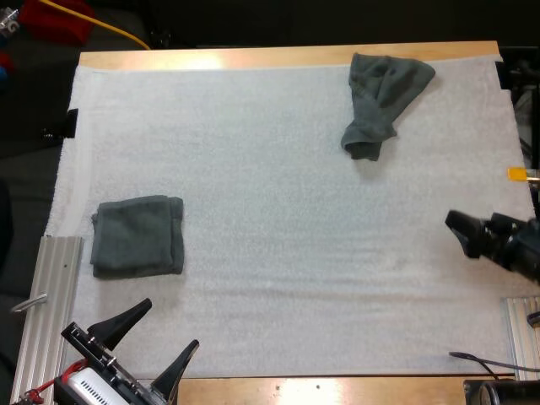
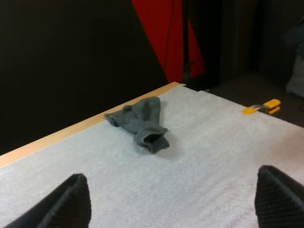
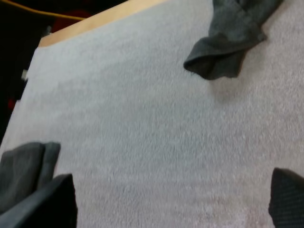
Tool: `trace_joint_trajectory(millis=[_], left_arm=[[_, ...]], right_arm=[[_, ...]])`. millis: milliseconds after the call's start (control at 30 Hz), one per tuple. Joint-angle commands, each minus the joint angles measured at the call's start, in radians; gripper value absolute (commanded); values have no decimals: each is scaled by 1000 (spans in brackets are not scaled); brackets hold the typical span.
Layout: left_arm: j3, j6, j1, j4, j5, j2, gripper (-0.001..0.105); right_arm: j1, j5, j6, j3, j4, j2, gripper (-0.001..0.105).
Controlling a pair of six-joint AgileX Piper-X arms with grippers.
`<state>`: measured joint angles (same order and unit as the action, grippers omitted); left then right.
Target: Pick towel from pile, fold and stack
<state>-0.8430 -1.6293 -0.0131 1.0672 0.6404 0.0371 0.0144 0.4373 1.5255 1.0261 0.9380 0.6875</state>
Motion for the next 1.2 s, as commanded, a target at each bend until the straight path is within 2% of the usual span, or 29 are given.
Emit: trace_joint_trajectory(millis=[0,233,400,533,800,1167], left_arm=[[-5,-15,-4,-18,15,5,69],[-5,-23,-4,-18,25,5,69],[-5,-23,-4,-18,25,5,69],[-5,-23,-4,-18,25,5,69],[-5,-23,-4,-18,25,5,69],[-5,-31,-4,-18,25,5,69]], right_arm=[[3,13,-5,24,-6,32,79],[3,13,-82,93,-55,196,79],[12,53,-229,94,-155,316,79],[58,59,-292,94,-229,384,79],[177,-60,-413,94,-375,519,79],[206,-68,-597,94,-575,679,79]])
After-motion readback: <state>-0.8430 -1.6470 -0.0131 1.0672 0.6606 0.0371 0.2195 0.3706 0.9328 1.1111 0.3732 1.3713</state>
